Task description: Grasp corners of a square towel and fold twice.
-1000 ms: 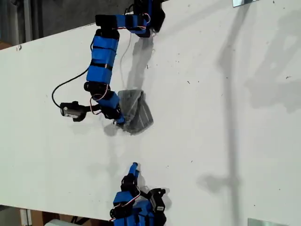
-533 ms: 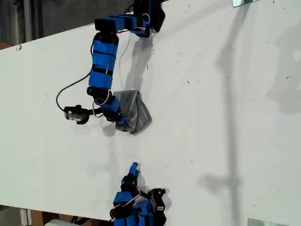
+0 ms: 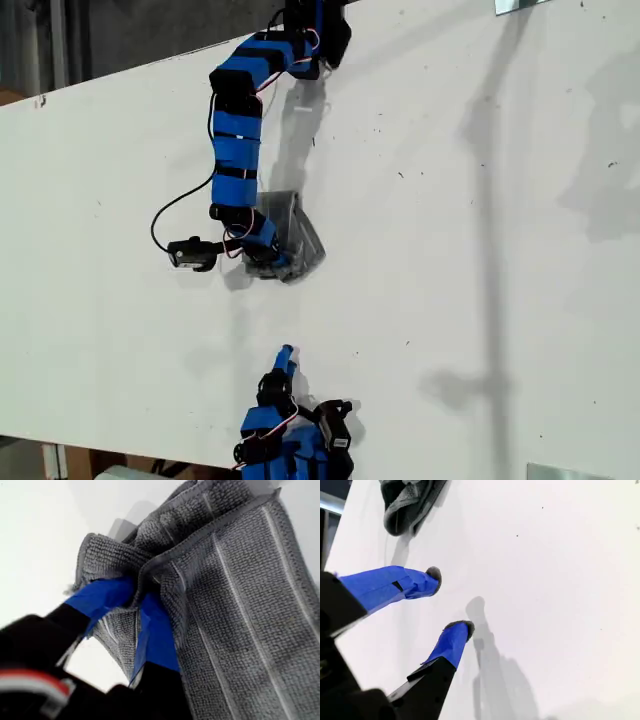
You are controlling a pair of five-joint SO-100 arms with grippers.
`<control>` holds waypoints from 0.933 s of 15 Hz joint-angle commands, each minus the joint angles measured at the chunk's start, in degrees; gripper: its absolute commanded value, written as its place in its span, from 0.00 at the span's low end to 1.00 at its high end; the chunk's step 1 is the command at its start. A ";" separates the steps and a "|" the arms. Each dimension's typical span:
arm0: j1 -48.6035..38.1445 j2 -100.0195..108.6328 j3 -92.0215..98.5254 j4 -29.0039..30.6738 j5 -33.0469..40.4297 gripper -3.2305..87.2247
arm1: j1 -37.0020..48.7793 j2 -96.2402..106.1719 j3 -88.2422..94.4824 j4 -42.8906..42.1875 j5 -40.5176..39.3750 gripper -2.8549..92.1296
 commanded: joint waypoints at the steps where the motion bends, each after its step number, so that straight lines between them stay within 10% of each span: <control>1: -0.53 -0.26 -0.62 -1.05 -0.53 0.20 | -0.44 5.98 -2.46 2.02 0.97 0.42; 8: -0.53 0.00 -0.53 -1.05 -0.44 0.20 | 5.80 34.45 19.16 4.31 0.26 0.43; 14: -0.44 0.09 -0.44 -0.97 -0.70 0.20 | -0.70 11.51 14.24 -3.16 5.63 0.41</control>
